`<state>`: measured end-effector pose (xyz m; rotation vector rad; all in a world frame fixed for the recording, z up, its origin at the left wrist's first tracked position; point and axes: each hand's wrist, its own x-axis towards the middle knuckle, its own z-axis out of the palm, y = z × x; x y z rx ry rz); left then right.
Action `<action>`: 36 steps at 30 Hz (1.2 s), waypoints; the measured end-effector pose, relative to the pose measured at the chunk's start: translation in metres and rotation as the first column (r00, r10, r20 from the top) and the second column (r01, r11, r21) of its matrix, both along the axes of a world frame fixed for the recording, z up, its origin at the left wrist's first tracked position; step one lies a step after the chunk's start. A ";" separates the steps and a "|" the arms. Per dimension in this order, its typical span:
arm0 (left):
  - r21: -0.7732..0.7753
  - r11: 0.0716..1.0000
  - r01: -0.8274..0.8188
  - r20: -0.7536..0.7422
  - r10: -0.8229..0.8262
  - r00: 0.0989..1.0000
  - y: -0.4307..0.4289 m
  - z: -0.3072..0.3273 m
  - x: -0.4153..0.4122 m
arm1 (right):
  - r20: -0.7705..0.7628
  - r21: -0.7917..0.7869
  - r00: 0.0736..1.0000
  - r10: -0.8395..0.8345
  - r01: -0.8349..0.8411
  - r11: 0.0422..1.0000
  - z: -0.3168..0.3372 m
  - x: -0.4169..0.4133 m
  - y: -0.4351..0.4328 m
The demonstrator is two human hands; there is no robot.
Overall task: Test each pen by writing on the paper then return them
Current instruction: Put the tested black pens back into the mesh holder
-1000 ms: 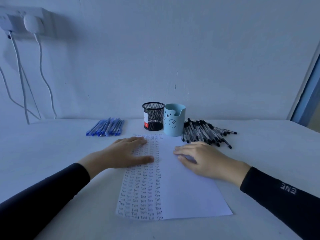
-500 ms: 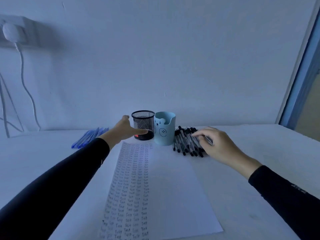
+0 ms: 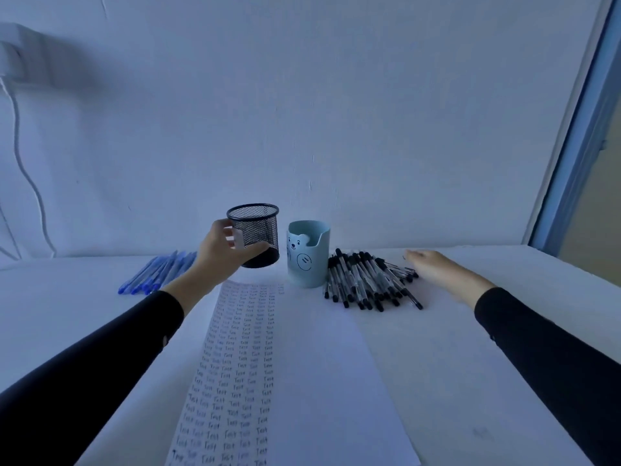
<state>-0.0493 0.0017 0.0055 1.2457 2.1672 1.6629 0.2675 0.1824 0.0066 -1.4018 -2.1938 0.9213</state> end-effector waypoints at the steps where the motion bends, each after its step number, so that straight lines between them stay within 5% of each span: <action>1: 0.036 0.999 -0.002 0.000 0.002 1.000 -0.010 0.003 0.005 | 0.003 -0.061 1.000 -0.021 0.021 0.998 0.002 0.001 0.004; 16: -0.039 0.944 0.329 0.014 -0.328 0.944 -0.079 -0.024 0.060 | -0.022 -0.182 0.995 -0.098 0.092 0.979 0.008 -0.026 0.010; 36: -0.016 0.952 0.306 -0.032 -0.307 0.951 -0.081 -0.038 0.061 | 0.010 -0.371 0.999 -0.043 0.043 0.928 0.020 -0.039 0.013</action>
